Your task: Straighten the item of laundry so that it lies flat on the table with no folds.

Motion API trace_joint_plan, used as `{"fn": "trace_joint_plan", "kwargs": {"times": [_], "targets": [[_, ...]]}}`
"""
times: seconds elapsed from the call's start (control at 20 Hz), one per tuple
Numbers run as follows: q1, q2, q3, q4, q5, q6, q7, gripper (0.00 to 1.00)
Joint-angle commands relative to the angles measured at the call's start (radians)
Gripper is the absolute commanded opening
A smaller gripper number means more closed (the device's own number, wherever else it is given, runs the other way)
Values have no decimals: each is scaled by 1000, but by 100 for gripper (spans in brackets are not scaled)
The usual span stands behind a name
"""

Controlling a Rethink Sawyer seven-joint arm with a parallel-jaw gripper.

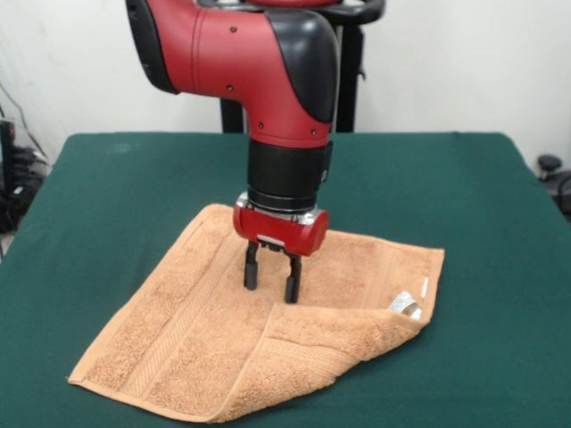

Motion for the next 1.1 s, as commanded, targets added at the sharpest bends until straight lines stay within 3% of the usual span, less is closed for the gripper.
{"fn": "trace_joint_plan", "kwargs": {"times": [0.05,0.2,0.6,1.1], "targets": [[-13,224,44,-89,34,125,54,100],[-28,198,62,-72,22,136,47,100],[-66,-27,109,56,17,333,-11,100],[-83,-48,125,68,-16,341,-5,100]]}}
